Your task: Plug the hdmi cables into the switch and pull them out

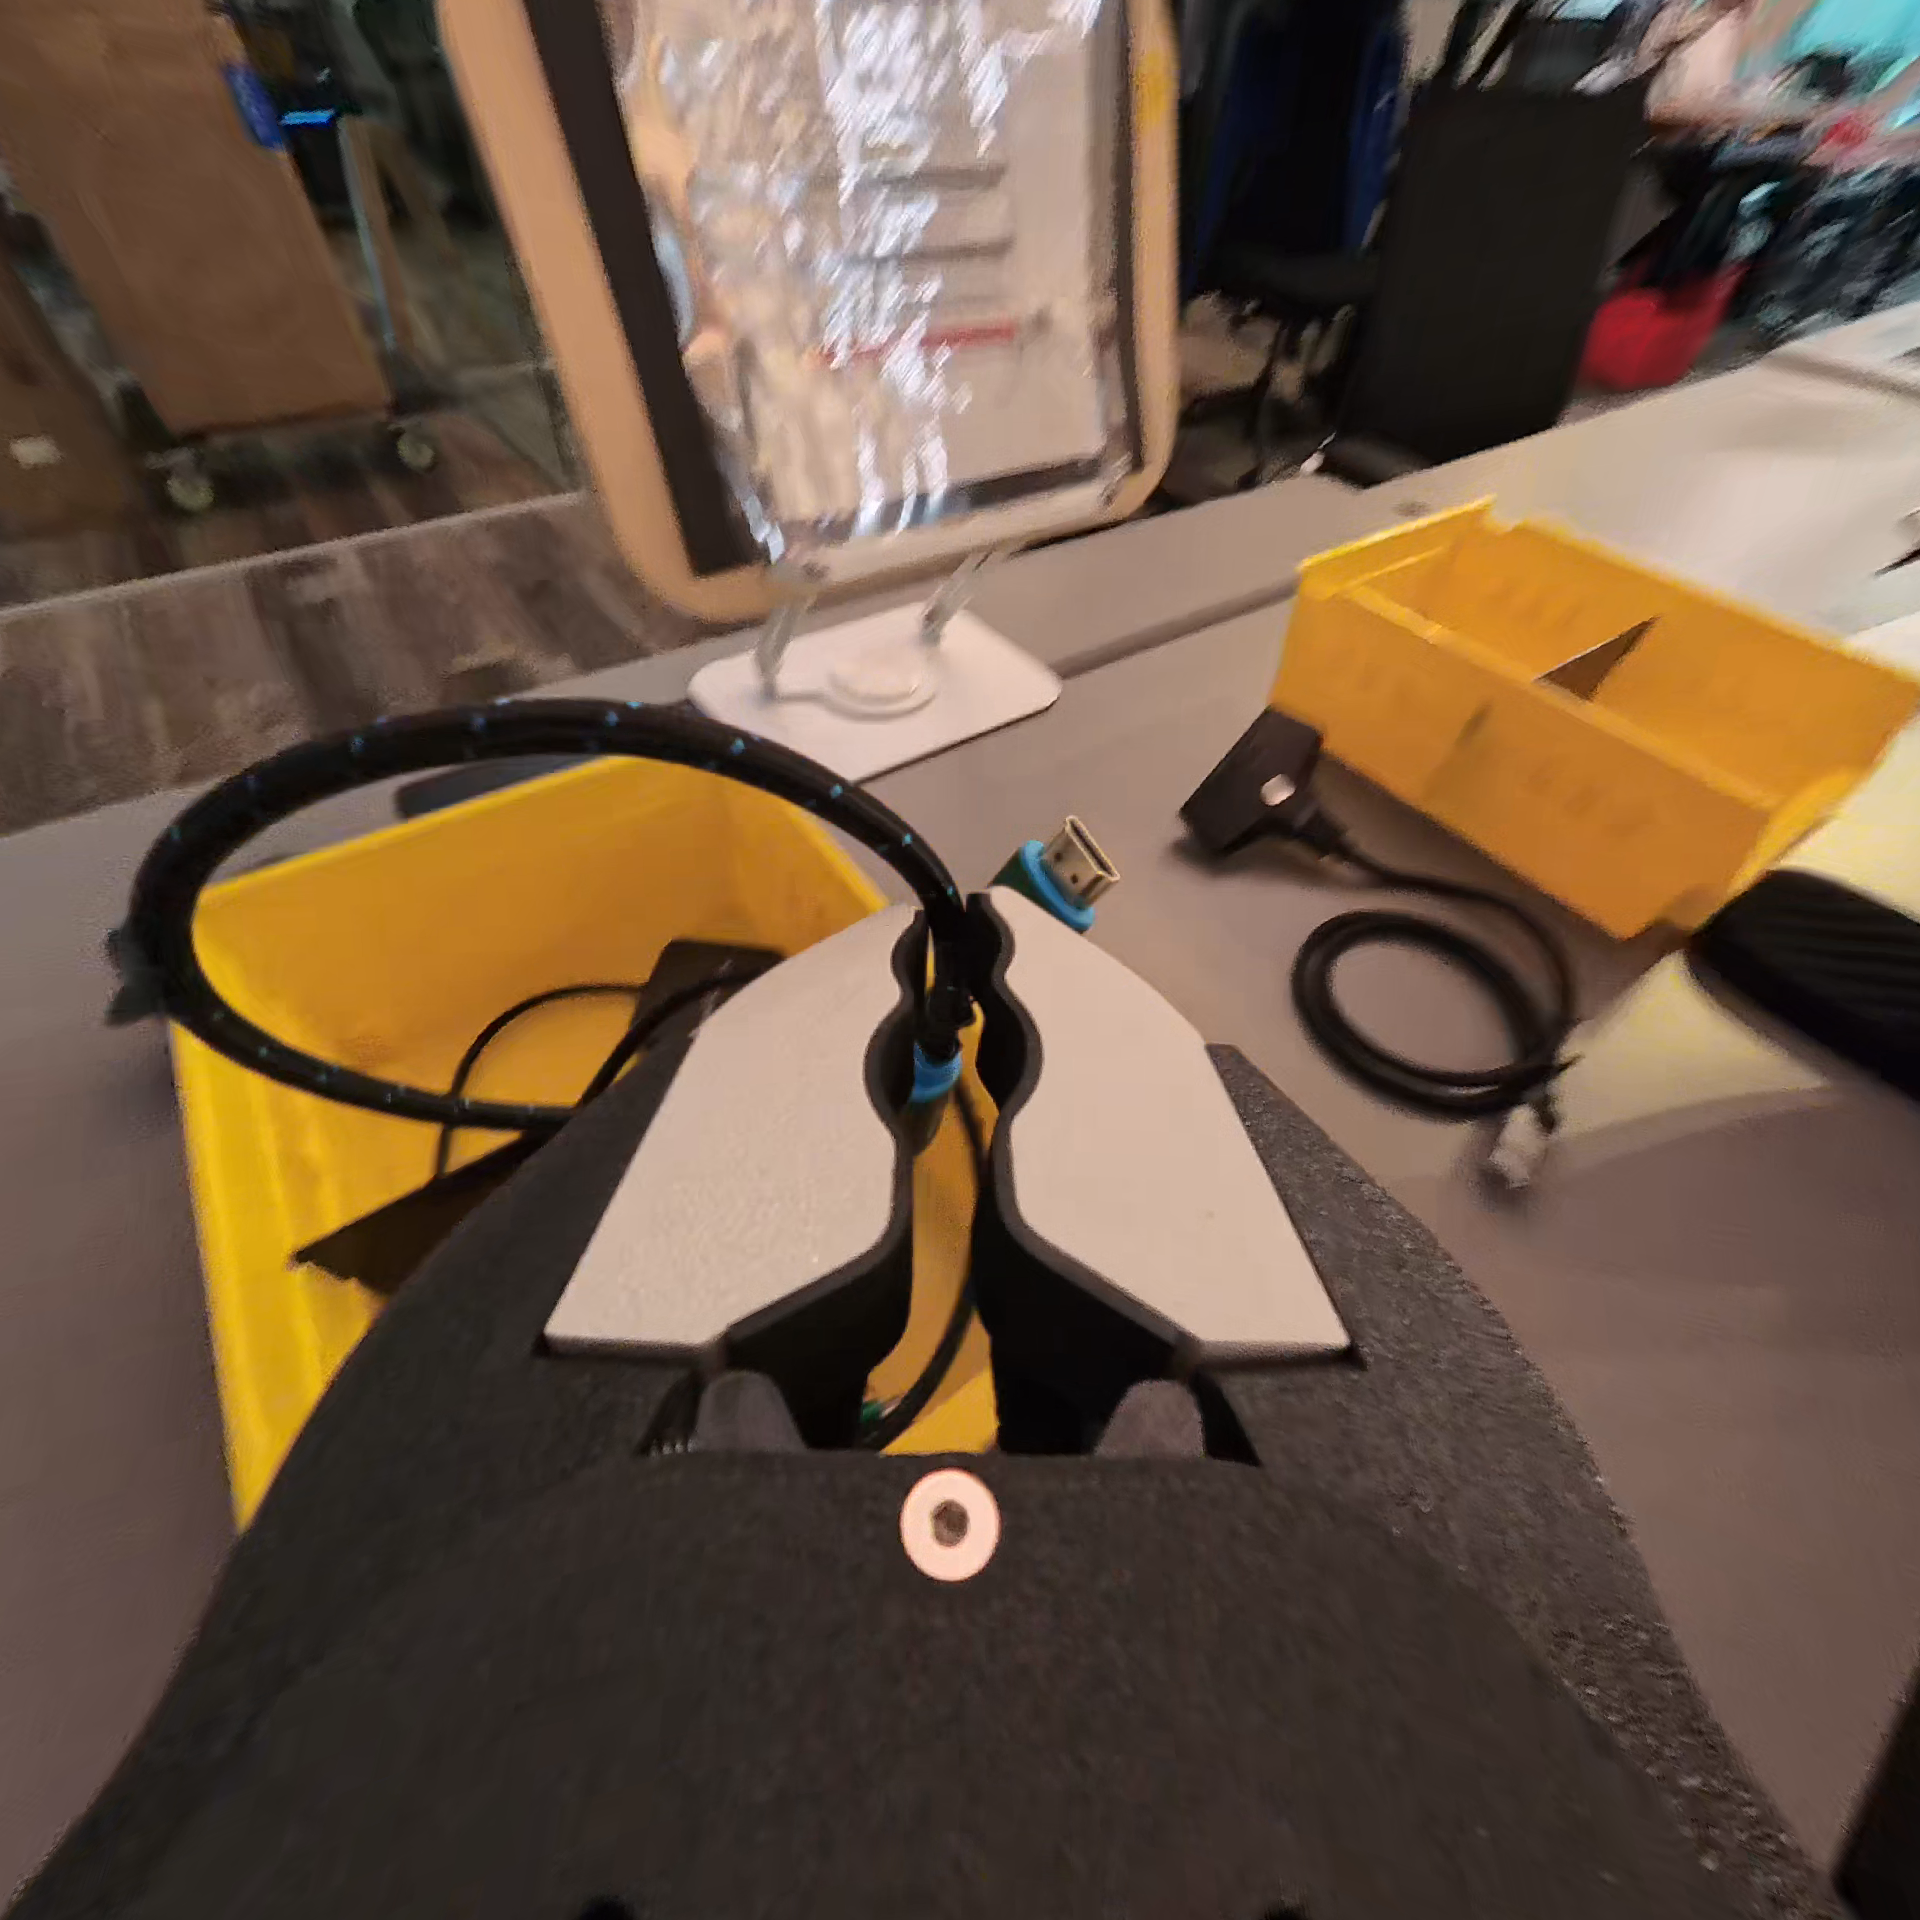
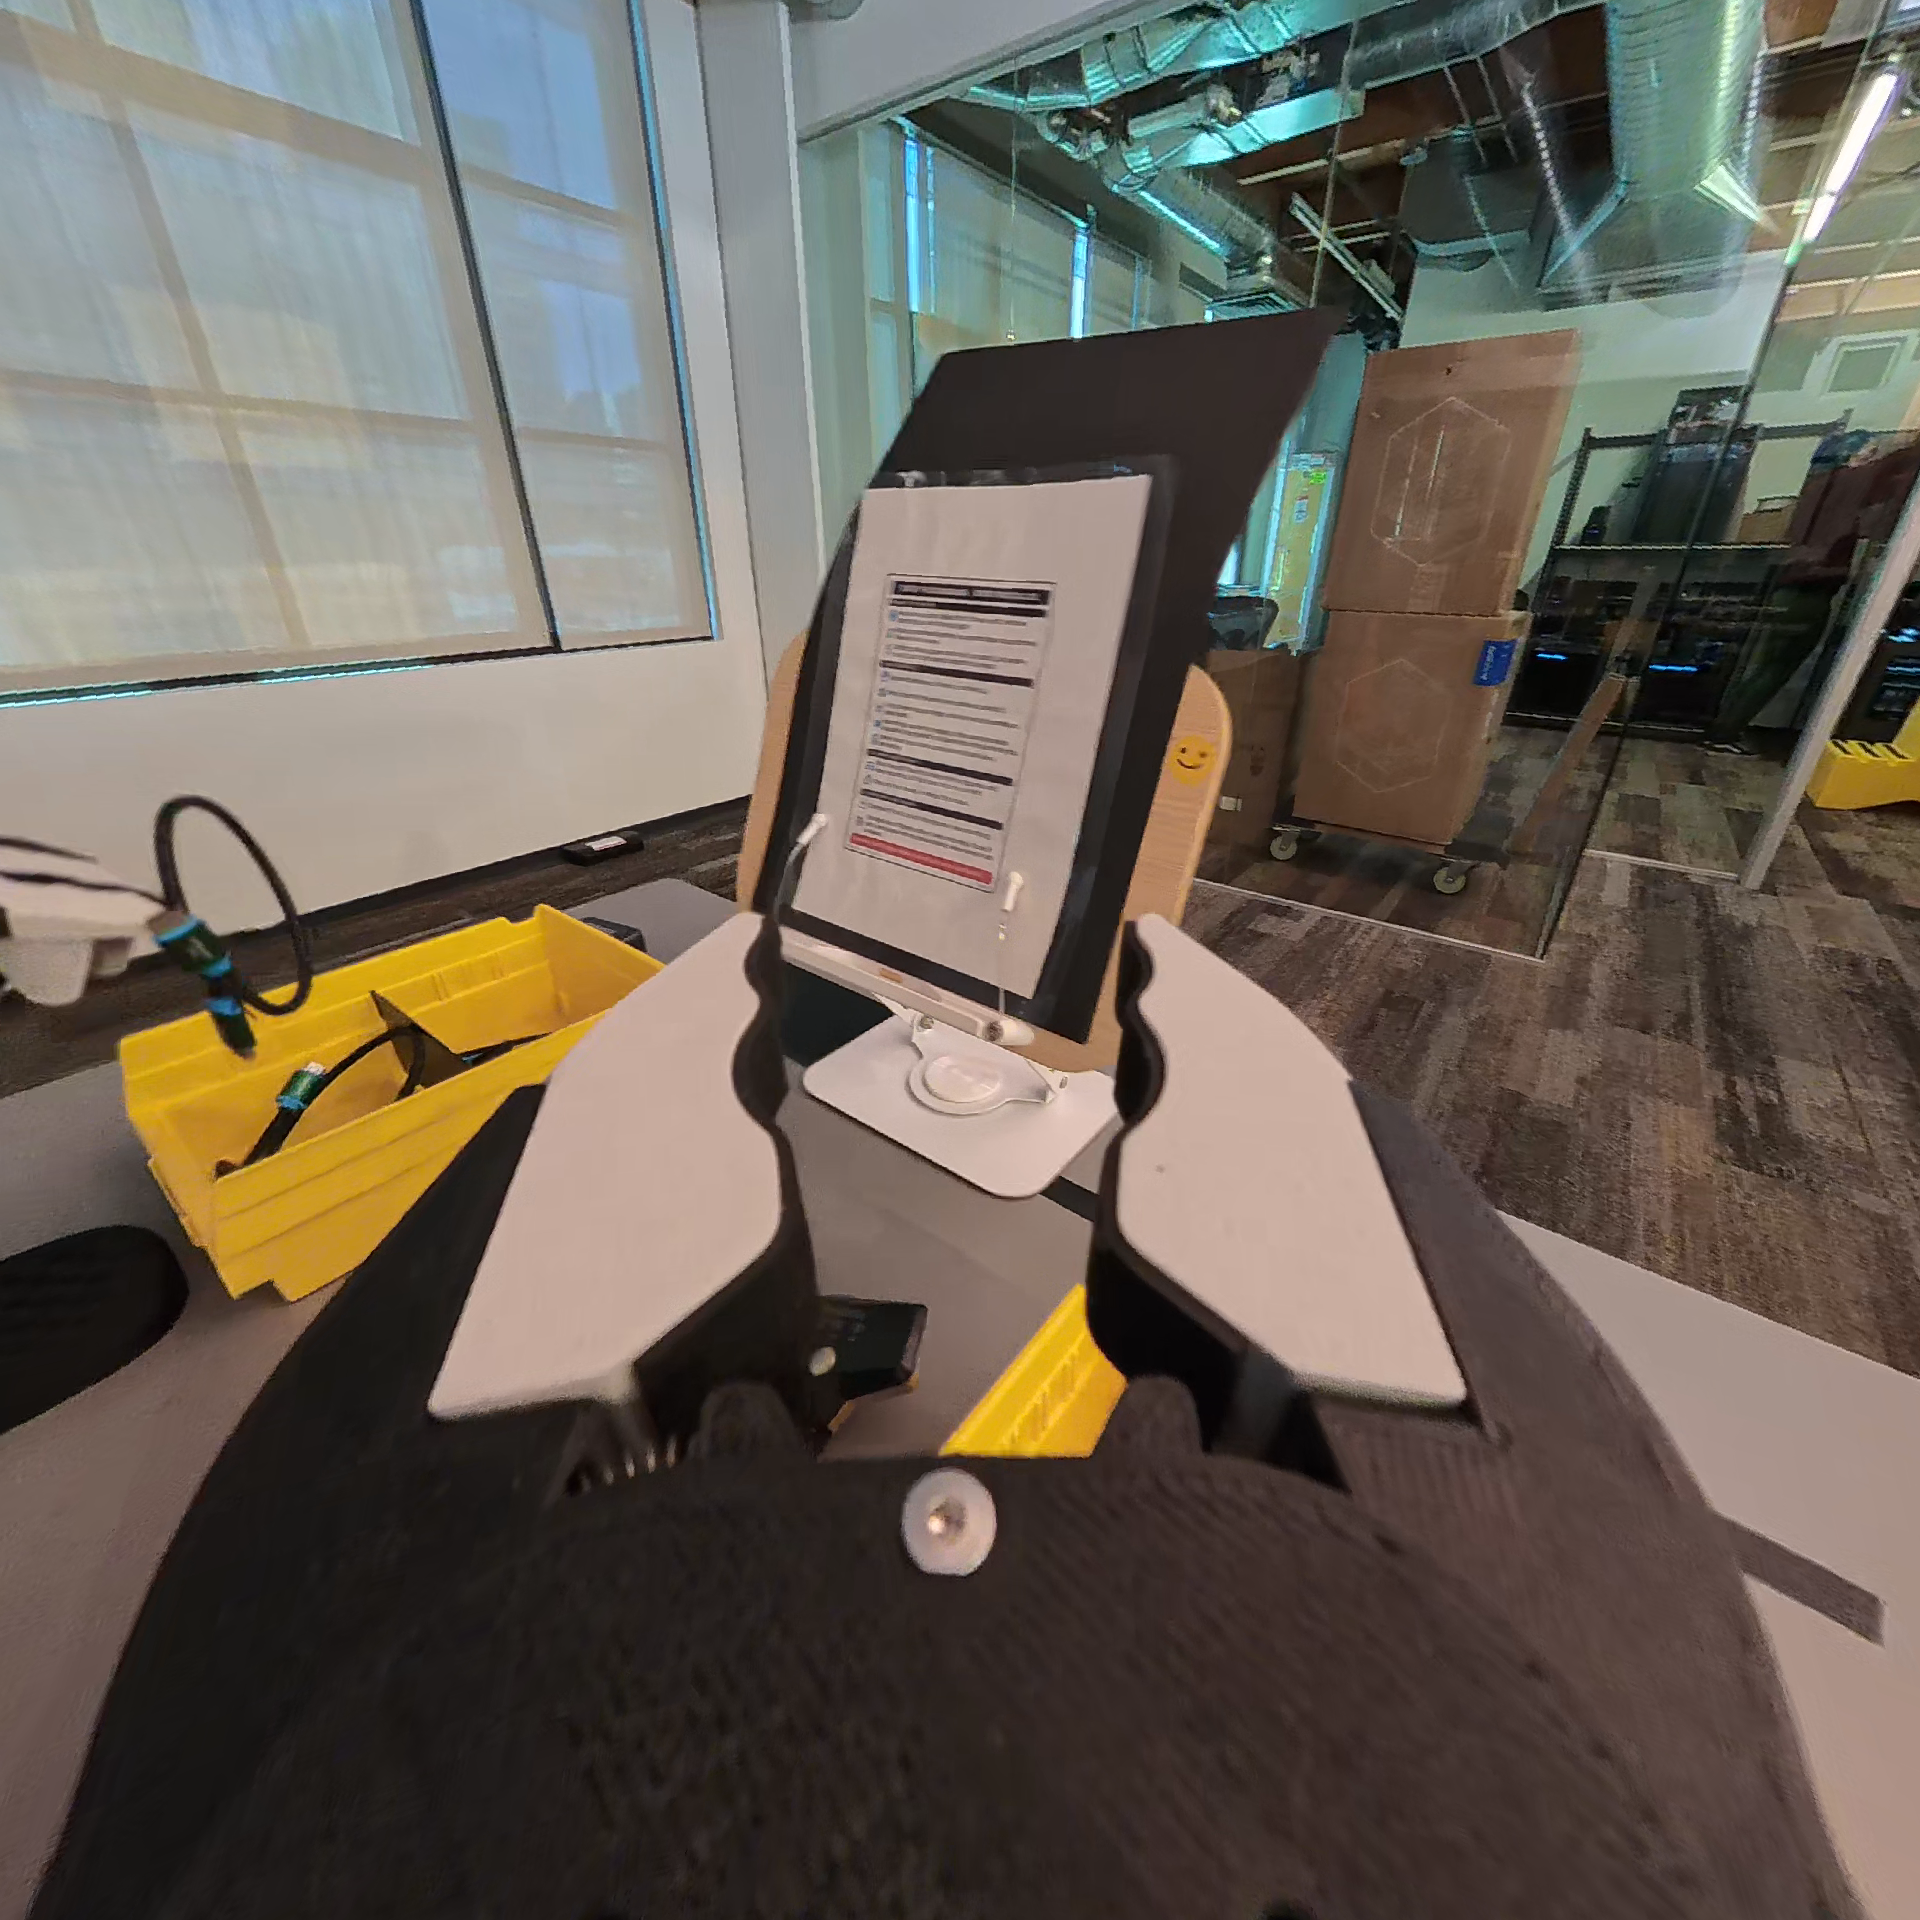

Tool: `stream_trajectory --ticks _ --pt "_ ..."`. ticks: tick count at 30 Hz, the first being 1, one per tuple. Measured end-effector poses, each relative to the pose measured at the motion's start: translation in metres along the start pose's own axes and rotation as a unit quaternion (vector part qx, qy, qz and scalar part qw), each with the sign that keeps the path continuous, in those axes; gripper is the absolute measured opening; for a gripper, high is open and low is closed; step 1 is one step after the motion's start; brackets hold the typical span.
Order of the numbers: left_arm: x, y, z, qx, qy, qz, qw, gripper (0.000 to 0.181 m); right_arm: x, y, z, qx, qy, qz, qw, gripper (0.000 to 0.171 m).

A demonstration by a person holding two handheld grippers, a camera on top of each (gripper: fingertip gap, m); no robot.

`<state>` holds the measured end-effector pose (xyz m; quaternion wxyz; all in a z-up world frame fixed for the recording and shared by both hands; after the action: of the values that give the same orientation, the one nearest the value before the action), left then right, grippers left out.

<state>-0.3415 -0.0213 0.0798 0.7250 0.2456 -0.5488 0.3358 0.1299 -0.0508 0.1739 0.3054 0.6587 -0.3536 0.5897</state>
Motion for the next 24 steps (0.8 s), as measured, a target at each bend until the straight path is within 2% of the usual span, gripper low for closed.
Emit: stream_trajectory --ticks 5,11,14,19,20,21,23,24 --pt "0.044 -0.059 -0.001 -0.062 -0.044 -0.021 0.997 0.007 0.002 0.061 -0.029 0.132 -0.028 0.043 0.99 0.062" --pt "0.073 -0.12 -0.025 -0.12 -0.076 -0.017 0.99 0.006 -0.031 0.18 -0.076 0.343 -0.026 0.031 0.939 0.063" --pt "0.08 -0.147 -0.037 -0.16 -0.084 -0.017 0.983 0.006 -0.06 0.211 -0.096 0.351 0.008 0.057 0.935 0.065" --pt "0.078 -0.181 -0.056 -0.22 -0.073 -0.029 0.972 0.006 -0.08 0.221 -0.11 0.343 0.024 0.051 0.938 0.065" --pt "0.077 -0.188 -0.058 -0.242 -0.069 -0.033 0.967 0.006 -0.085 0.218 -0.113 0.338 0.037 0.044 0.939 0.056" --pt "0.075 -0.192 -0.062 -0.249 -0.063 -0.037 0.966 0.006 -0.089 0.217 -0.111 0.357 0.05 0.042 0.932 0.019" --pt "0.076 -0.183 -0.072 -0.2 -0.065 -0.04 0.977 0.01 -0.09 0.206 -0.113 0.355 0.057 -0.003 0.933 0.016" --pt "0.076 -0.175 -0.074 -0.164 -0.068 -0.044 0.983 0.02 -0.087 0.198 -0.114 0.354 0.048 -0.038 0.933 0.015"
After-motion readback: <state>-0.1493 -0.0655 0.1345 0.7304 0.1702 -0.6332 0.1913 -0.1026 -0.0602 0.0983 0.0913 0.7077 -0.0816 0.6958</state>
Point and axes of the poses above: each gripper's, where its closed fingertips meet, z back along the fingers, x out of its top, y = z × x across the jaws, the point moved 3 cm from there along z, back along the fingers, and after that the axes turned 6 degrees about x, right-handed, at the moved point
